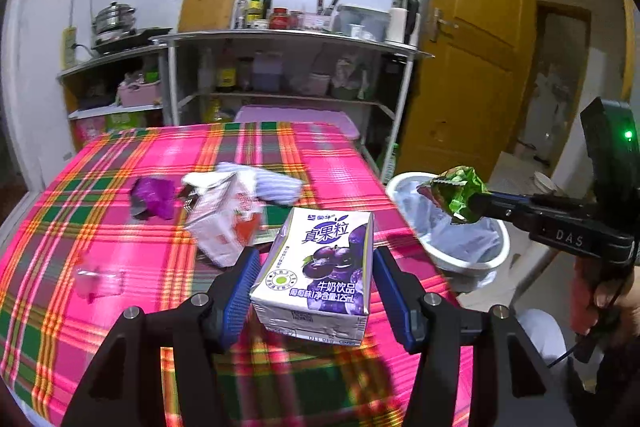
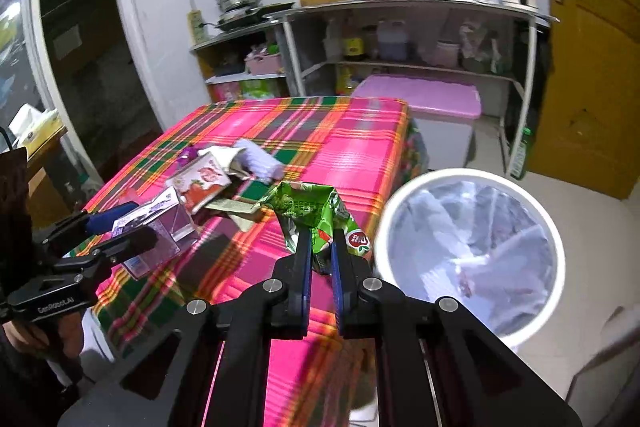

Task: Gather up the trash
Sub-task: 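Carry the green wrapper over the bin and open the right gripper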

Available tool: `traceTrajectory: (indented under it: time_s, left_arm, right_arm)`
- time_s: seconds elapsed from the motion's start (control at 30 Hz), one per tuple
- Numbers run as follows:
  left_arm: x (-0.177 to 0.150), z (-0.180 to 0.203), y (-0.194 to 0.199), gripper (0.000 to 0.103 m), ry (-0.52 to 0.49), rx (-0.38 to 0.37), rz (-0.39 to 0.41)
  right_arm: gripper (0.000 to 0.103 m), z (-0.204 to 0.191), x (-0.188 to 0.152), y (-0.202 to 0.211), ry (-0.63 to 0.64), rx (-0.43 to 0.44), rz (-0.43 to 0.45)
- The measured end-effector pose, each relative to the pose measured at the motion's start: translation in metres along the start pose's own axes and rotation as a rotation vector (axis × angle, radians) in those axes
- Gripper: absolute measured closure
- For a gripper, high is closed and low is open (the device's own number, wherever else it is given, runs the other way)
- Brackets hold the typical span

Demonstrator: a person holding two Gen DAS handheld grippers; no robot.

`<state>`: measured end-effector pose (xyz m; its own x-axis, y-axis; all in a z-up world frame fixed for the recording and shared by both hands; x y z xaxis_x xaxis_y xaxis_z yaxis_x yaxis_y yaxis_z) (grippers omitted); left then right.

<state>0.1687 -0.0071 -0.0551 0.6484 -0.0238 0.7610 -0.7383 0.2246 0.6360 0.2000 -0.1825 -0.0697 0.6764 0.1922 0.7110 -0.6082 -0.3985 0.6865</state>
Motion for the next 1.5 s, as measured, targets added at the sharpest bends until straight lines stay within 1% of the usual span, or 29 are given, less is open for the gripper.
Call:
traceTrajectory:
  time_s: [0.37, 0.67, 1.0, 1.3, 1.5]
  left_arm:
    - [0.015, 0.058, -0.032, 0.045, -0.060, -0.080, -0.021]
    - [0.026, 0.097, -0.067, 0.045, -0.100, -0.135, -0.056]
    - [0.034, 0.140, -0.115, 0.045, -0.140, -0.194, -0.116]
    - [0.030, 0.164, -0.154, 0.044, -0.163, -0.220, -0.191]
    - [0.024, 0.167, -0.175, 0.044, -0.161, -0.220, -0.246]
  right_arm:
    - [0.094, 0.062, -0.015, 0.013, -0.106, -0.065, 0.008]
    - [0.094, 0.101, -0.028, 0.005, -0.172, -0.099, -0.014]
    - [0.094, 0.139, -0.047, -0.009, -0.236, -0.126, -0.063]
    - [0.094, 0.161, -0.058, -0.028, -0.272, -0.137, -0.111]
    - [0.093, 0.168, -0.065, -0.037, -0.288, -0.141, -0.138]
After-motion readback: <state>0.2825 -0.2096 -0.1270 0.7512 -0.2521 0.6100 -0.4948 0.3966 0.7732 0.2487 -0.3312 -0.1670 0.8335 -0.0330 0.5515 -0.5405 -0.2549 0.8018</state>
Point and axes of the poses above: each gripper's, at about its wrist camera, not at the fingertips, and y roughly against the way its jaws point, z to its right, x to its top, the point moved 10 cm from there along -y, roughly the way its jaws point, and after that the axes turned 5 degrees about -z, right-handed, at the moved point
